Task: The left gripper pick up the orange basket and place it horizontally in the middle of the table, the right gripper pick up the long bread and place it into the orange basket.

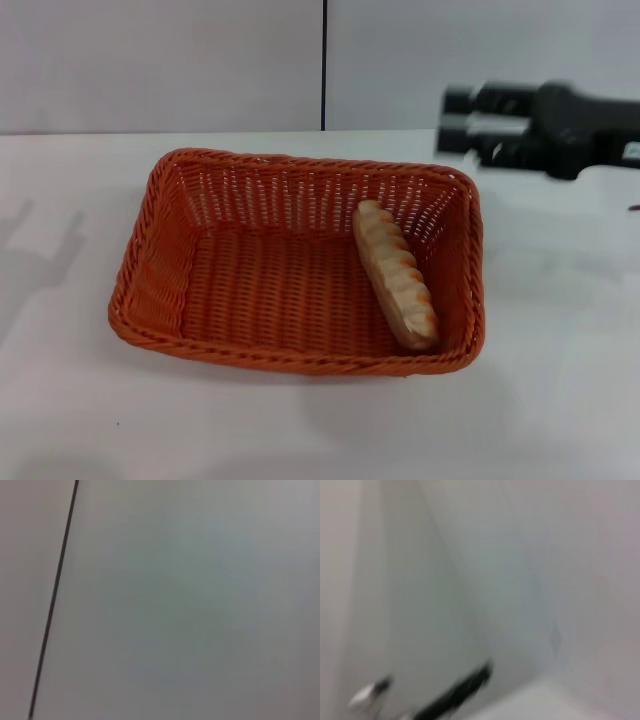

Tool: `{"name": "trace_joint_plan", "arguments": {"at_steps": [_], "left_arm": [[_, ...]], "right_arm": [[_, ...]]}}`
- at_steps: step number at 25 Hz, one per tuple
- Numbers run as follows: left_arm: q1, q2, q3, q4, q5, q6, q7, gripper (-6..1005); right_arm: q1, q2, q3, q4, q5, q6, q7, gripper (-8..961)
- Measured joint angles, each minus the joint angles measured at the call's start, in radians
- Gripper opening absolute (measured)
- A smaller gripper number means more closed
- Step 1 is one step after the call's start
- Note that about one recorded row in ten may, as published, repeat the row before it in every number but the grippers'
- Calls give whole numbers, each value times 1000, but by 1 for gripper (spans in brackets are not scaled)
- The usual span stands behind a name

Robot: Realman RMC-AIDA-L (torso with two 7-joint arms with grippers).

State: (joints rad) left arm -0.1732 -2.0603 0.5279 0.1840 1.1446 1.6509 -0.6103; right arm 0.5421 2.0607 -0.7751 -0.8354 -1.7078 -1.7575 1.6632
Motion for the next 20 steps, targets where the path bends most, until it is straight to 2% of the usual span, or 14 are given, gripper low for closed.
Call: {"name": "trace_joint_plan", "arguments": {"at_steps": [2,6,9,13,16,20], "left_arm": [[0,0,-4,1,-2,-15,15,683],[0,-4,-46,-40,-5,-42,81,685],[3,-3,-77,-76,-6,-51,93,687],[12,-6,-97,-86,-6,-68,143,689],[3,-6,-123,-111,-7,-93,176,686],[-14,-8,-141,-125,-6,-82,208,680]], "right_arm": [[-36,12,23,44,96,45,-127,687],[-81,16,34,237,346,162,-432,686],[-89,15,44,430,536,228,-687,685],[-80,20,54,629,772,225,-944,683],[-51,20,57,719,889,244,-1064,682],[-21,19,61,733,952,315,-1118,682]]}}
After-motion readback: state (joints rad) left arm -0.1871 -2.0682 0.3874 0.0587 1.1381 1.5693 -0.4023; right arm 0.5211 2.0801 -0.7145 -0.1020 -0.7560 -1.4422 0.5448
